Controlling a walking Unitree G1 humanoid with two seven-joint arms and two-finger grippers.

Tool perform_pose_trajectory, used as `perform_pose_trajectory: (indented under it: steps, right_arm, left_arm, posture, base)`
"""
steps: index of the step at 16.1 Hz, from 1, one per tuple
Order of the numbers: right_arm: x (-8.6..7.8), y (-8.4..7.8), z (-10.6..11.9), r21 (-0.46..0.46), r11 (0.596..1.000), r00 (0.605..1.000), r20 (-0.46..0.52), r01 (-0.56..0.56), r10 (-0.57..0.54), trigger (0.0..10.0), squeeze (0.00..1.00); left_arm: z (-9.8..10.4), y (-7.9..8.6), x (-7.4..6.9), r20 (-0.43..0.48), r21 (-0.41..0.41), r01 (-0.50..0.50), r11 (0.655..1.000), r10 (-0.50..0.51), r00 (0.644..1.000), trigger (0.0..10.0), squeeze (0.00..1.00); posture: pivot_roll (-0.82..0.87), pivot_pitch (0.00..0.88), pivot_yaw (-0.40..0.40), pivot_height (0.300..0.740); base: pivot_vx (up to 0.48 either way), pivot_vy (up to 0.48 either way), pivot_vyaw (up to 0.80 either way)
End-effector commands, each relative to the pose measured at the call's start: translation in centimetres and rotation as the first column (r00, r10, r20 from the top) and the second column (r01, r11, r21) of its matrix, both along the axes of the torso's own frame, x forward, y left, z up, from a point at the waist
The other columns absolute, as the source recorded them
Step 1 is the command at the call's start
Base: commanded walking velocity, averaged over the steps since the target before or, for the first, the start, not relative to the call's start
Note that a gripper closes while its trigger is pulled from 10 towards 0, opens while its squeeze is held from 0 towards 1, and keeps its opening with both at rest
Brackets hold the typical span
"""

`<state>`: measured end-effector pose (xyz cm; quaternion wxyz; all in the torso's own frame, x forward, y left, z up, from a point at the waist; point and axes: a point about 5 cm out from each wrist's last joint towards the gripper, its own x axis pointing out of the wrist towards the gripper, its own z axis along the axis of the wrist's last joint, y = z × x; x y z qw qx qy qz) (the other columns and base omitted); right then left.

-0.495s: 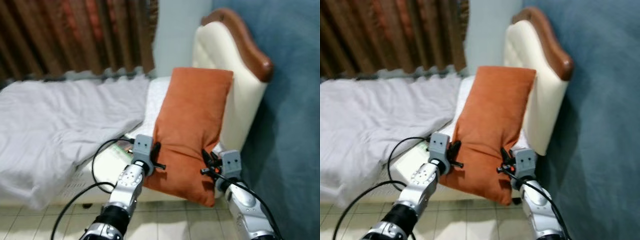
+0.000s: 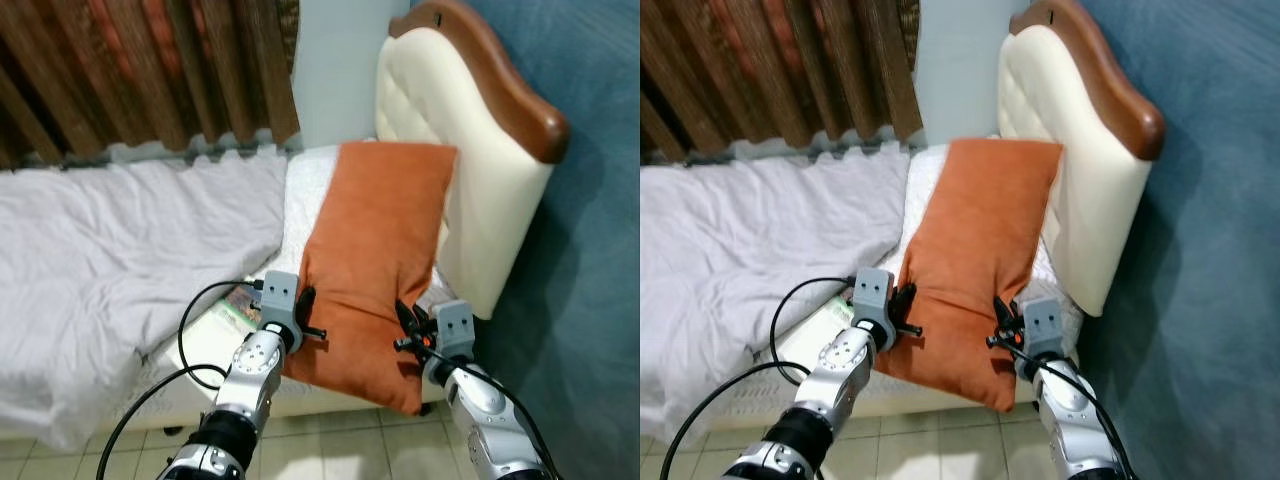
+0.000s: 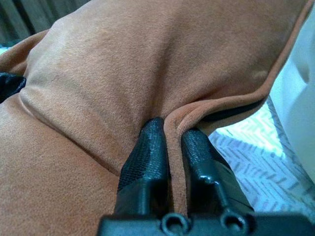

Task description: Clean up the room

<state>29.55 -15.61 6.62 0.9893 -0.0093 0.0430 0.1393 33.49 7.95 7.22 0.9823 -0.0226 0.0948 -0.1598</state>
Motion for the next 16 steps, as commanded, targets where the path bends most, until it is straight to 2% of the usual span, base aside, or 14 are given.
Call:
perform_pose_trajectory:
  steps: [1, 10, 16]
  right_arm:
    - [-0.41, -1.64, -0.29, -0.026, 0.999, 0.999, -0.012, 0.035, -0.036, 10.0, 0.0]
    - [-0.31, -1.76, -0.28, -0.041, 0.999, 0.999, -0.014, 0.036, -0.037, 10.0, 0.0]
    - [-0.5, -1.93, -0.6, -0.054, 0.998, 0.999, -0.03, 0.041, -0.042, 10.0, 0.0]
  left_arm:
    - [2.41, 1.21, 1.34, 0.098, -0.042, -0.09, 0.995, 0.094, 0.991, 10.0, 0.0]
    - [2.45, 0.68, 1.47, 0.094, -0.034, -0.066, 0.997, 0.068, 0.993, 10.0, 0.0]
    - [2.51, 0.52, 1.51, 0.095, -0.029, -0.053, 0.998, 0.055, 0.994, 10.0, 0.0]
  posture:
    - [-0.11, 0.0, 0.054, 0.74]
    - [-0.12, 0.0, 0.056, 0.74]
    - [-0.12, 0.0, 0.062, 0.74]
  base:
    - [0.458, 0.0, 0.0]
    - [0.463, 0.0, 0.0]
    - [0.471, 0.0, 0.55]
